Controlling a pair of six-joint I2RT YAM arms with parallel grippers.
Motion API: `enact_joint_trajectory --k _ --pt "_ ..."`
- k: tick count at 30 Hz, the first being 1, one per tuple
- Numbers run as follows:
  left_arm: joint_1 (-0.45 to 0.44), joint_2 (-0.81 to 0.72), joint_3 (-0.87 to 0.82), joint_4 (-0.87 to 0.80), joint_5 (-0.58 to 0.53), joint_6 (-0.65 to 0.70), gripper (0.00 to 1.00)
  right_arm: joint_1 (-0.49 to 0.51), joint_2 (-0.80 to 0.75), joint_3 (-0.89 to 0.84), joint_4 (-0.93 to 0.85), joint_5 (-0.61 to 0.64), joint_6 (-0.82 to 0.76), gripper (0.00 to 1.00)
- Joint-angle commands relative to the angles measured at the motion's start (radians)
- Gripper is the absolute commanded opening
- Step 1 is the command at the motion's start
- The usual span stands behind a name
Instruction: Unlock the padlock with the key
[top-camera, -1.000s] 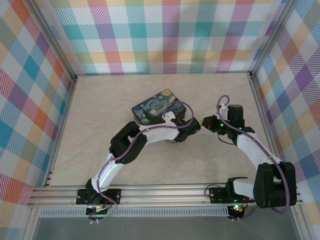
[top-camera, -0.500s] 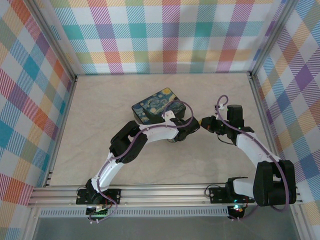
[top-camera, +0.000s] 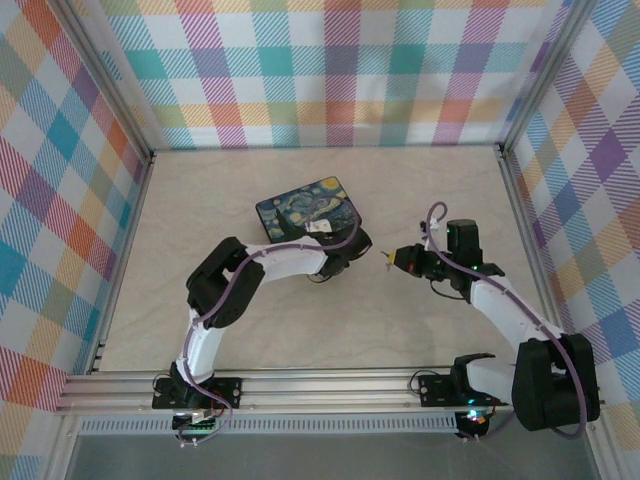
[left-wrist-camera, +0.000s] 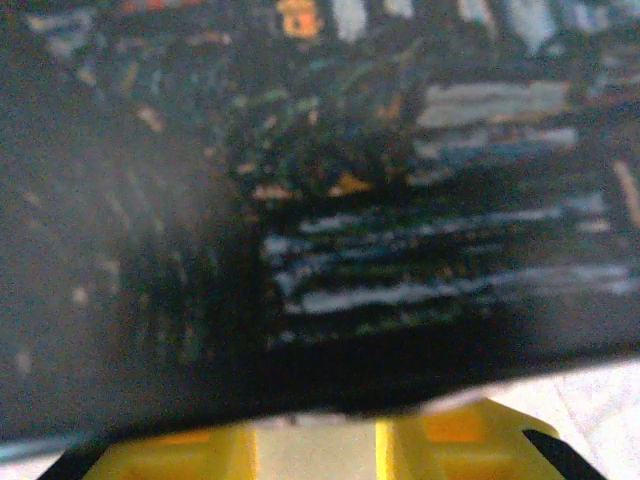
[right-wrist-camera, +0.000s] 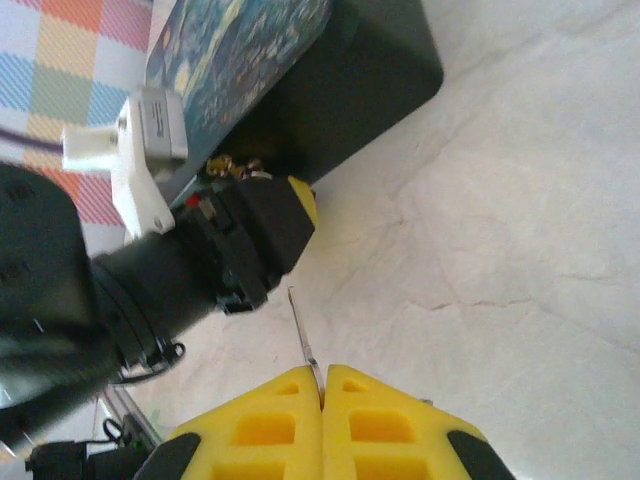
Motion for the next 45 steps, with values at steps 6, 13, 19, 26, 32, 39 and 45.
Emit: enact_joint_trajectory --k 6,13,19,26,32,39,45 --pt "0.064 -0.156 0.053 -0.137 0.259 0.223 0.08 0.116 -0.097 -0.065 0.002 0.057 0.081 0.01" --pt "0.088 -0.197 0.174 -0.328 0.369 0.304 0.07 0.208 -0.075 -0.069 0.072 0.064 0.148 0.01" --pt "0.144 -0.214 0.255 -0.401 0.541 0.272 0.07 0.275 -0.072 -0.097 0.206 0.094 0.266 0.0" --pt "0.204 -0.244 0.297 -0.413 0.68 0.165 0.07 0.328 -0.136 -0.077 0.171 0.163 0.308 0.0" --pt "0.238 -0.296 0.26 -0.411 0.734 0.031 0.07 0.33 -0.198 -0.04 0.041 0.171 0.302 0.0" --pt "0.232 -0.372 0.244 -0.458 0.736 -0.078 0.06 0.332 -0.239 0.02 -0.085 0.154 0.268 0.0" --pt "0.196 -0.41 0.244 -0.478 0.753 -0.179 0.06 0.331 -0.249 0.057 -0.143 0.136 0.247 0.01"
